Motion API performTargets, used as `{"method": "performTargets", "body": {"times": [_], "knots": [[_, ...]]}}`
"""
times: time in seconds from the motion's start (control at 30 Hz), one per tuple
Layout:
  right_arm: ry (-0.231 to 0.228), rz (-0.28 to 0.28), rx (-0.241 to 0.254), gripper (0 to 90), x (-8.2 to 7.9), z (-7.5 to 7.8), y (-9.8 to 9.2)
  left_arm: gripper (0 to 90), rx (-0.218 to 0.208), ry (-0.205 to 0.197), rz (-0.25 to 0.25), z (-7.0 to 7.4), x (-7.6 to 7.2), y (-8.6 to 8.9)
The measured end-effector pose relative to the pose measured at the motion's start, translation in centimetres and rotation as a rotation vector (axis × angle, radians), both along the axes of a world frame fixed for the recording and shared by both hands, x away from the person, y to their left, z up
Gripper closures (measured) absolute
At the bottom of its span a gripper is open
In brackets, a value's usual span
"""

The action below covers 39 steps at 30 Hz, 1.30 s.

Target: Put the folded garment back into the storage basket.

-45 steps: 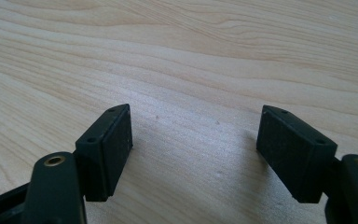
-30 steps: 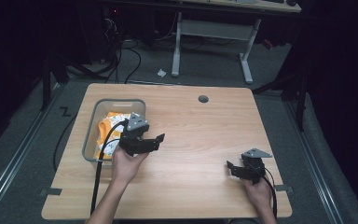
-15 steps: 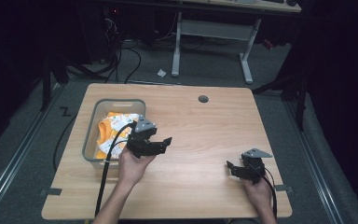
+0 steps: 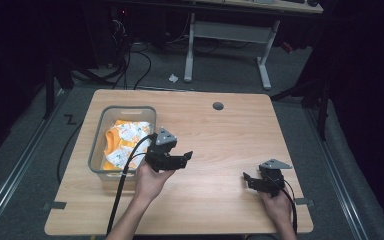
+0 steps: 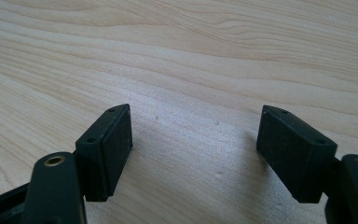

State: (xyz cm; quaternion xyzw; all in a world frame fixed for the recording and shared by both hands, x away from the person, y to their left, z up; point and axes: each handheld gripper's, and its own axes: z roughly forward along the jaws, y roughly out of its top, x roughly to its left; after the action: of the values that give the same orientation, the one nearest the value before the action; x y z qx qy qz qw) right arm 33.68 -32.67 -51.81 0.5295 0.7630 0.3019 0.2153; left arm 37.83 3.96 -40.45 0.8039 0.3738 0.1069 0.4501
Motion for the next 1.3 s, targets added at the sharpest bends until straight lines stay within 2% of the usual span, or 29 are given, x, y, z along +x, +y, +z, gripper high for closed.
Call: {"method": "performTargets", "body": {"times": [0.27, 0.4, 0.67, 0.77, 1.0, 1.3], "knots": [[0.000, 0.000, 0.000, 27.0, 0.0, 0.0, 0.0, 33.0, 0.011, -0.007, -0.014, -0.6, -0.4, -0.5], [0.000, 0.000, 0.000, 26.9, 0.0, 0.0, 0.0, 33.0, 0.003, 0.003, -0.015, -1.1, -0.5, -0.7], [0.001, -0.001, 0.001, 27.0, 0.0, 0.0, 0.0, 33.0, 0.017, -0.009, -0.028, -1.8, -1.1, -1.3], [0.001, 0.000, 0.002, 27.0, 0.0, 0.0, 0.0, 33.0, 0.017, 0.005, -0.035, -2.5, -1.1, -1.5], [0.001, -0.001, 0.002, 27.0, 0.0, 0.0, 0.0, 33.0, 0.055, 0.015, -0.053, -3.6, -1.2, -1.8], [0.001, -0.001, 0.002, 27.0, 0.0, 0.0, 0.0, 33.1, 0.056, 0.031, -0.056, -4.8, -1.5, -2.2]]}}
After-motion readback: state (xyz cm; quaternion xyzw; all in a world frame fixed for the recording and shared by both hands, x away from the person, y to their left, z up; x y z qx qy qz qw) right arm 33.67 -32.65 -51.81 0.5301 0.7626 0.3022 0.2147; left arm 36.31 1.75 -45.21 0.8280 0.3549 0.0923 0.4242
